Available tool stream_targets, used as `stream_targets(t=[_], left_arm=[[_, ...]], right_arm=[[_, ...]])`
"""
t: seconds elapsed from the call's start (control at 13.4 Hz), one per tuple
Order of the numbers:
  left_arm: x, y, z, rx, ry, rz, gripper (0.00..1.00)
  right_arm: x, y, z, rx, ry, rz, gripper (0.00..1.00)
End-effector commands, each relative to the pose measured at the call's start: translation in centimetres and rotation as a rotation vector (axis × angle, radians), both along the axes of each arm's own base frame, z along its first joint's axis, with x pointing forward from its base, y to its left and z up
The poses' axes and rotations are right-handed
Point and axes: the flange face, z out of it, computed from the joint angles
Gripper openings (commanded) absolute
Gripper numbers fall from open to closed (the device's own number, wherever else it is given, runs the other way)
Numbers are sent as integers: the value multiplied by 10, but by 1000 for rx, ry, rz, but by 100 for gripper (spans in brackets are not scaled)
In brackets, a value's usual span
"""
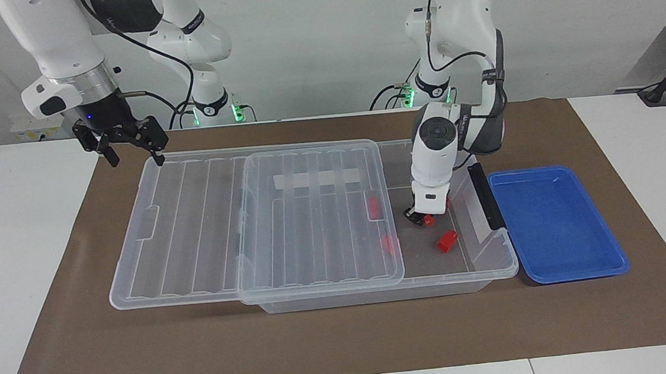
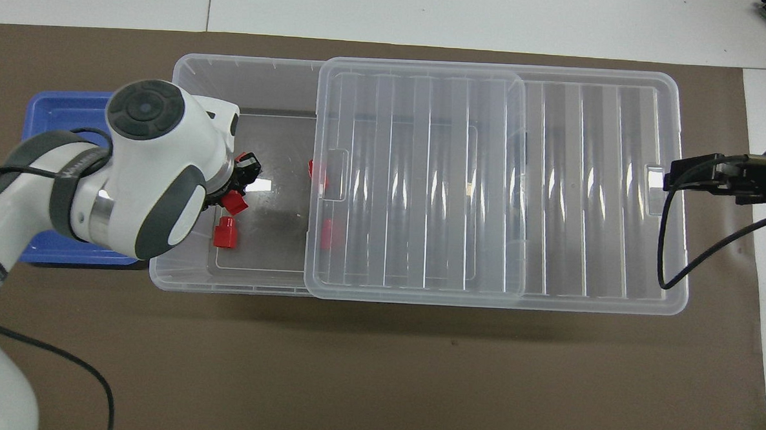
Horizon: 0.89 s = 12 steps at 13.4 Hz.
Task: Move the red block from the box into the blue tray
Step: 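Carry the red block into the blue tray with the left gripper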
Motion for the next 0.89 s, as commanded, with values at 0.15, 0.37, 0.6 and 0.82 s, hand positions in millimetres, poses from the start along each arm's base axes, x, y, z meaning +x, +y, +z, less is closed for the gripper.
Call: stream_targets(t=[0.15, 0.37, 0.6, 0.82], left_arm=[[16, 79, 109, -76, 82, -75, 0], [19, 176, 103, -117, 108, -306, 0], [7, 257, 75, -118, 32, -477, 0], [-4, 275, 22, -65, -91, -513, 0]], right_arm=[[13, 19, 7, -67, 12, 20, 99], [10, 15, -6, -47, 58, 10, 99], [0, 15, -17, -33, 88, 5, 100], [0, 13, -16, -33, 84, 3, 100]])
